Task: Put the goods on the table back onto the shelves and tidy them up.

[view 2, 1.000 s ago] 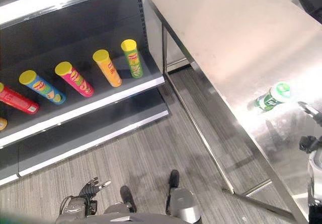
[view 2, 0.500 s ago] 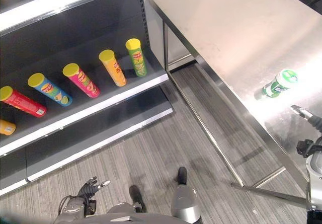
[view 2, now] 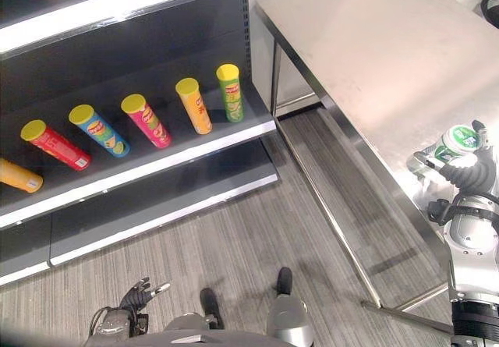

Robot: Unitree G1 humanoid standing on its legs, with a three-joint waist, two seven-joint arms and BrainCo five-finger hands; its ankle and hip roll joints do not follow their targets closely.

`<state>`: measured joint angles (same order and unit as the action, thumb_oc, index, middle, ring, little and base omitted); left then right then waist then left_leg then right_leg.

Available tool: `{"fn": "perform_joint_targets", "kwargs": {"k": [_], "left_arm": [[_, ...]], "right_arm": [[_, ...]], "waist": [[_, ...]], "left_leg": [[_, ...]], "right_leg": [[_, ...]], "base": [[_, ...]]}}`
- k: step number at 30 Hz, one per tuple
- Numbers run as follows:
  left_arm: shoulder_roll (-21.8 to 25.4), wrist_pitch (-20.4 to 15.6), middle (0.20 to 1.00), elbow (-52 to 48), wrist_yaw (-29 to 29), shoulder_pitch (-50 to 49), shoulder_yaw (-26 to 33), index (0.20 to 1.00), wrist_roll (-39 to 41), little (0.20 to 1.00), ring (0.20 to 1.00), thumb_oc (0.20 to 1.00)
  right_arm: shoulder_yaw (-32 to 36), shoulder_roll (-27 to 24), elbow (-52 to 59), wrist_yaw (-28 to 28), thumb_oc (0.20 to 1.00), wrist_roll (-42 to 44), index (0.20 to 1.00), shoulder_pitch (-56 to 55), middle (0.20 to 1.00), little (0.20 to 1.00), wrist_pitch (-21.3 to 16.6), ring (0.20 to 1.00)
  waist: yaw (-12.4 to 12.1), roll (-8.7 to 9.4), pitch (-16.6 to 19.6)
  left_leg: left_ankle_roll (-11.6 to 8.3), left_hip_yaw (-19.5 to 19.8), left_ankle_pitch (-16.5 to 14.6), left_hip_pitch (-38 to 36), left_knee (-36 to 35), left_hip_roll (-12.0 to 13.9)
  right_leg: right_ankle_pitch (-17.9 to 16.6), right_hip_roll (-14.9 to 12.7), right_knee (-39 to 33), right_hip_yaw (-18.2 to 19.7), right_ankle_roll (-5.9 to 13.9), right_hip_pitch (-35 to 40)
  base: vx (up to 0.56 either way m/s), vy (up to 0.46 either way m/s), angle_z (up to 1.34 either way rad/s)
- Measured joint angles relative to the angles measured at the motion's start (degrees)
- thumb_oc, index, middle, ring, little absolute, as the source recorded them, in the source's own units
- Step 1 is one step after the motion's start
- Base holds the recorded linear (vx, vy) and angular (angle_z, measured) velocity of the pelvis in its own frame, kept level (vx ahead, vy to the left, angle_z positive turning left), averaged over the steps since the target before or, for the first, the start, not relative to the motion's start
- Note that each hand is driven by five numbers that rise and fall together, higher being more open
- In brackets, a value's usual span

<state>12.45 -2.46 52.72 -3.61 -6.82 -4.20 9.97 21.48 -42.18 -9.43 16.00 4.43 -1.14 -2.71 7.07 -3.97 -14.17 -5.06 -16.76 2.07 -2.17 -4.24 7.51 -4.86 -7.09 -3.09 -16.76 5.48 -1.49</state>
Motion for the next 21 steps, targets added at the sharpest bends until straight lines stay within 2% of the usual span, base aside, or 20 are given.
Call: {"fn": "perform_joint_targets", "kwargs": {"k": [9,21], "left_arm": [[0.0,0.0,1.0,1.0,-0.3,-0.2,0.0,1.0,0.0,1.0,1.0,1.0],[0.0,0.1,1.0,0.9,-0.6,-0.2,0.0,1.0,0.1,1.0,1.0,1.0]], "right_arm": [[0.4,-0.1,-0.6,1.4,1.0,-2.3,1.0,-0.4,1.0,1.0,2.0,1.0],[0.5,0.1,-3.0,4.4,1.0,0.1,1.0,1.6,1.0,1.0,1.9,1.0]], "waist": [[0.3,-0.08,0.1],[0.1,-0.44,1.0]], "left_leg": [[0.0,0.5,0.0,-0.1,0.0,0.1],[0.01,1.4,0.0,-0.1,0.3,0.1]], "right_leg": [[0.3,0.0,-0.2,-0.5,0.36,0.7],[-0.1,0.0,-0.9,-1.5,-0.07,1.5]], "base": [[0.0,-0.008,0.02],[0.0,-0.003,0.03]]}}
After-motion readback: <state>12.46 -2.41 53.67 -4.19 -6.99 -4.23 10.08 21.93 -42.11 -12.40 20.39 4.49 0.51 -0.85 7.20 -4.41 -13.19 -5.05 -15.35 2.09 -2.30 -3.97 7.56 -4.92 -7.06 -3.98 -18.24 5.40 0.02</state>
